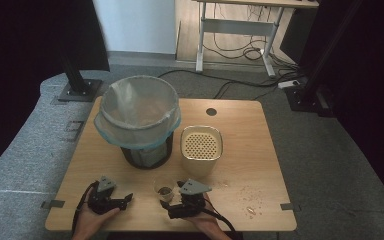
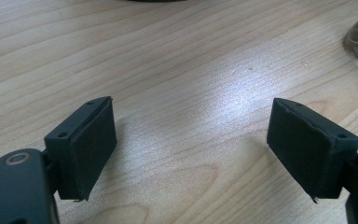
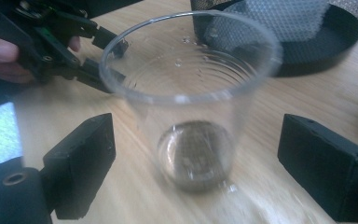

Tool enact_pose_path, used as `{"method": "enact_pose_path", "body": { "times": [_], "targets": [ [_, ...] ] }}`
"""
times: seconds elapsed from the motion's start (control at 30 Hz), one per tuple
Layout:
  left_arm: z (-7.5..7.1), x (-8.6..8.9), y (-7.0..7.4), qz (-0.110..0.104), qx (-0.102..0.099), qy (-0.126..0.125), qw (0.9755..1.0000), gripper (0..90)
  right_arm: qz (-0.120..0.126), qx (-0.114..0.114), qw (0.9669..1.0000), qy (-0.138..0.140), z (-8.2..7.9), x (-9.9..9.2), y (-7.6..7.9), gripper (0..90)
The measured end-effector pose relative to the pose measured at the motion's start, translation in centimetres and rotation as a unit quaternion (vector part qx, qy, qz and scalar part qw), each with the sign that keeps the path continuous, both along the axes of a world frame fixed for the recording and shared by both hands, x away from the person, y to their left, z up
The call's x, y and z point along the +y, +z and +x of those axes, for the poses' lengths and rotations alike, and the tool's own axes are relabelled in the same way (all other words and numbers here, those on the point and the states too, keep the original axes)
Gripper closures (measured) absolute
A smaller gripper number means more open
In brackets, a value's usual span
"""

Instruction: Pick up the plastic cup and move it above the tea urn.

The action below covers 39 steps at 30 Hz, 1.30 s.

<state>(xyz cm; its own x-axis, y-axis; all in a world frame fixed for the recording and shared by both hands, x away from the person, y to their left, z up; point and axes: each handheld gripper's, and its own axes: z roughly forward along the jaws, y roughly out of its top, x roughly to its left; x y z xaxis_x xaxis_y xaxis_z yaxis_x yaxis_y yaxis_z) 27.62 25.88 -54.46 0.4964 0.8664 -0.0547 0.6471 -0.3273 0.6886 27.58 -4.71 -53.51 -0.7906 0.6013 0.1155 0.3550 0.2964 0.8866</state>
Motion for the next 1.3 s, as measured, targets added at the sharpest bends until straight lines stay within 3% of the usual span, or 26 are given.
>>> {"method": "enact_pose_path", "body": {
  "times": [0.13, 0.2, 0.23, 0.27, 0.3, 0.43, 0.5, 0.77, 1.03, 1.23, 1.3],
  "targets": [
    [0.1, 0.1, 0.0, 0.000, -0.001, 0.001, 1.0000, 16.0, -0.003, 0.005, 0.9999, 0.011, 1.1, 2.1, -0.5, 13.1],
    [0.1, 0.1, 0.0, 0.000, -0.002, 0.001, 1.0000, 16.0, -0.008, -0.001, 0.9998, 0.020, 1.6, 3.1, -0.9, 21.3],
    [0.1, 0.1, 0.0, 0.000, -0.002, 0.001, 1.0000, 16.0, -0.008, -0.001, 0.9998, 0.020, 1.6, 3.1, -0.9, 21.3],
    [0.0, 0.1, -0.1, 0.002, -0.004, 0.001, 1.0000, 16.0, -0.010, -0.019, 0.9997, 0.012, 1.7, 3.3, -1.1, 28.1],
    [0.0, -0.1, -0.1, 0.007, -0.006, -0.001, 1.0000, 15.9, -0.007, -0.019, 0.9997, 0.010, 1.7, 3.2, -1.1, 31.1],
    [0.0, -0.2, -0.1, 0.010, -0.008, -0.003, 0.9999, 15.8, -0.010, -0.022, 0.9997, 0.001, 1.8, 2.7, -0.8, 33.1],
    [0.0, -0.2, -0.1, 0.010, -0.008, -0.004, 0.9999, 15.8, 0.000, -0.022, 0.9997, -0.006, 1.9, 2.2, -0.5, 34.1],
    [0.1, -0.1, -0.1, 0.009, -0.008, -0.003, 0.9999, 16.1, 0.045, -0.043, 0.9979, -0.015, 1.2, -1.1, 3.0, 35.8],
    [0.1, 0.0, -0.1, 0.007, -0.007, -0.004, 0.9999, 16.1, 0.071, -0.061, 0.9951, -0.030, 0.9, -3.9, 5.7, 36.9],
    [0.1, 0.0, -0.1, 0.004, -0.008, -0.003, 1.0000, 16.1, 0.104, -0.089, 0.9896, -0.044, 0.8, -6.2, 9.4, 37.7],
    [0.0, 0.0, -0.1, 0.005, -0.008, -0.003, 1.0000, 16.1, 0.108, -0.091, 0.9889, -0.046, 0.9, -6.5, 9.9, 37.7]
  ]
}}
